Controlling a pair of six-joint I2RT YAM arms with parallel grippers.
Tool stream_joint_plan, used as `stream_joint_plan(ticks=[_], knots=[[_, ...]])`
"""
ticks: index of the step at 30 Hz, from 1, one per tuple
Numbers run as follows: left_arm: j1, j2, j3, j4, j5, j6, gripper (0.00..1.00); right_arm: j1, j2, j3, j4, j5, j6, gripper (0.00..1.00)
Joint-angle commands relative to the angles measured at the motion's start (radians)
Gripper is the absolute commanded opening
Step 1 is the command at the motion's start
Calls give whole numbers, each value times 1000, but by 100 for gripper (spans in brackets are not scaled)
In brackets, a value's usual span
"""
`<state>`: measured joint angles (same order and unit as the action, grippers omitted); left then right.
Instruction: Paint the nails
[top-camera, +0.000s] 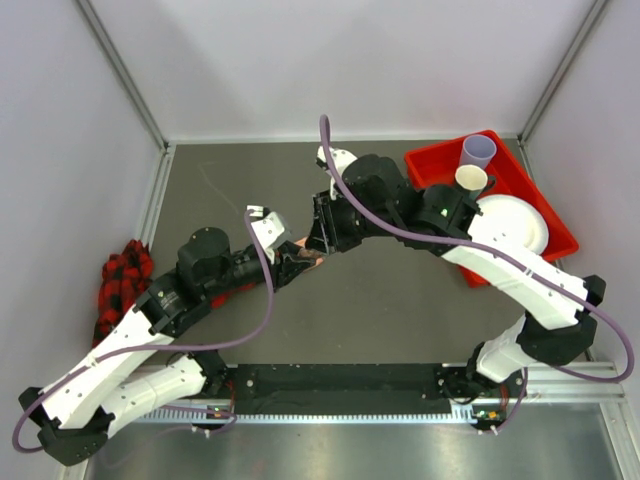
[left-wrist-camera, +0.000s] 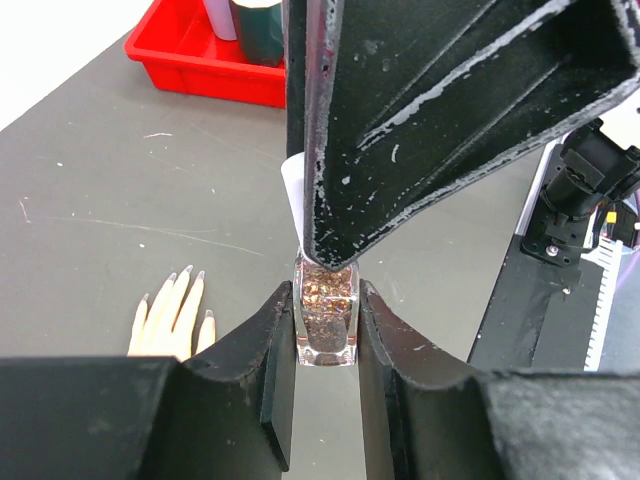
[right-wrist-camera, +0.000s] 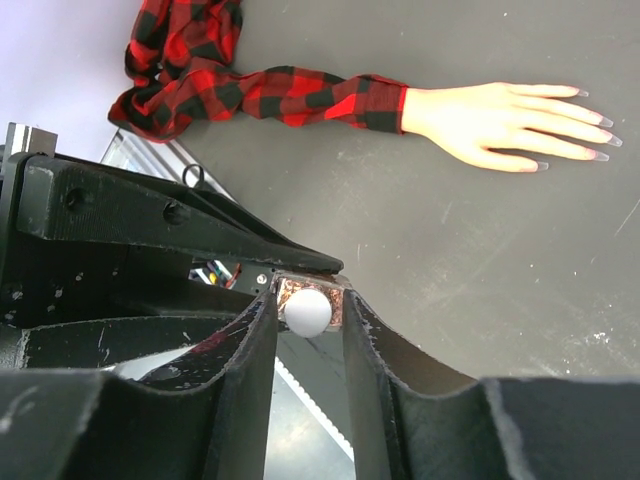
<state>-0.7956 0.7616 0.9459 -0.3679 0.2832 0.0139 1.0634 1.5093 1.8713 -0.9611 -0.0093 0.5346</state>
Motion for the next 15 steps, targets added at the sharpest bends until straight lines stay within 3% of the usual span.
stream_joint_plan(ticks=[1,7,9,15], knots=[[-4,-15,22,41,19,3,0,-10,-28,-1,39,-6,-8,30],[-4,-19,21,40,14,1,0,-10,-26,-4,35,-17,-8,12],[-4,-21,19,41,7,1,0,-10,-31,-6,30,-12,-10,2],[-2,-33,8,53,76,-5,0,-11,-109,-82,119,0,-89,0]])
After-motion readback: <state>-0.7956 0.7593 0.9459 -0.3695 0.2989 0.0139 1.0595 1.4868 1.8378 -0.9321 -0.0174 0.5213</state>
